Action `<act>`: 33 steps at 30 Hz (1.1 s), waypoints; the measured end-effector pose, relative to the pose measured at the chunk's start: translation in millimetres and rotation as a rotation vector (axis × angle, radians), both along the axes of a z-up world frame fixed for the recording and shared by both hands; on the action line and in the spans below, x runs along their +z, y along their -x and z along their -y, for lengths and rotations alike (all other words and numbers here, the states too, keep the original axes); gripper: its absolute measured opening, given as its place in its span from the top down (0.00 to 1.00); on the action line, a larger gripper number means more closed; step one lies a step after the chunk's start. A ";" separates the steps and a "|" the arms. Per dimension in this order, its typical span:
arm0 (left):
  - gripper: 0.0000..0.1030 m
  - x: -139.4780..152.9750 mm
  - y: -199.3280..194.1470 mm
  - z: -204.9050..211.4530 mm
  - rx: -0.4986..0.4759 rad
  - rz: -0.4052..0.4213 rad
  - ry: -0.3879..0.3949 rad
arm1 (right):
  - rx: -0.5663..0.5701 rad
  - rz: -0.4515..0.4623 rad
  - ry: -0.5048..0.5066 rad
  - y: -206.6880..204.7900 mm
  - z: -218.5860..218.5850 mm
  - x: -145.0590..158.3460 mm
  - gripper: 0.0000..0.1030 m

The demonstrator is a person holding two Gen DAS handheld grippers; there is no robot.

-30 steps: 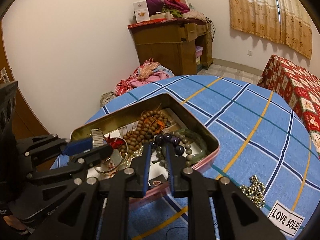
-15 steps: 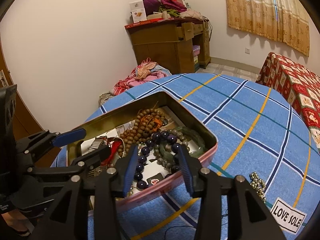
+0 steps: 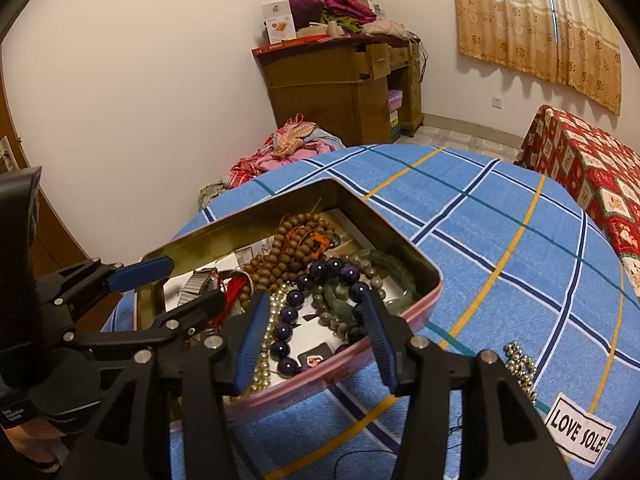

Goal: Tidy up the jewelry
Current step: 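Move the open right tool back to the gold bead chain, then grasp the gold bead chain with the left tool while the right grips its other end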

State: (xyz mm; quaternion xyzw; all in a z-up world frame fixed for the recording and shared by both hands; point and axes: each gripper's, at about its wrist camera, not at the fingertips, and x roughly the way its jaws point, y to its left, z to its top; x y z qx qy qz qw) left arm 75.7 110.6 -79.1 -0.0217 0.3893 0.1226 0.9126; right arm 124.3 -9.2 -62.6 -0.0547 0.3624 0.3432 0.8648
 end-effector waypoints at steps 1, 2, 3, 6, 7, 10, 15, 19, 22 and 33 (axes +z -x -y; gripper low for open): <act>0.39 -0.6 -0.4 0.4 0.002 -0.003 0.002 | -0.001 0.002 0.000 0.6 0.4 0.1 0.49; 0.39 -1.1 -1.0 1.0 0.005 -0.006 0.004 | -0.002 0.003 0.000 1.0 1.6 0.6 0.49; 0.39 -1.1 -1.3 1.4 0.008 -0.006 0.002 | -0.004 0.005 -0.001 1.2 2.4 0.7 0.49; 0.39 -1.9 -4.4 3.5 0.018 -0.015 0.005 | -0.008 0.010 0.000 1.2 2.8 0.5 0.49; 0.39 -2.4 -6.0 4.5 0.026 -0.021 0.002 | -0.008 0.010 -0.001 0.5 2.8 0.6 0.49; 0.39 0.8 -4.9 6.7 0.033 -0.014 0.013 | -0.020 0.025 0.001 2.9 8.6 2.3 0.49; 0.39 13.8 -2.6 30.0 0.007 0.045 0.038 | -0.113 0.029 -0.002 -2.2 45.7 4.7 0.49; 0.39 19.1 -3.0 71.8 -0.061 0.093 0.025 | -0.221 0.036 0.059 -9.6 91.8 -5.2 0.49; 0.39 18.3 -8.4 94.8 -0.101 0.096 0.029 | -0.289 -0.019 0.063 -24.2 122.2 -16.0 0.49; 0.61 8.8 -33.3 148.3 -0.211 0.036 0.042 | -0.259 -0.098 0.058 -43.6 135.4 -23.5 0.61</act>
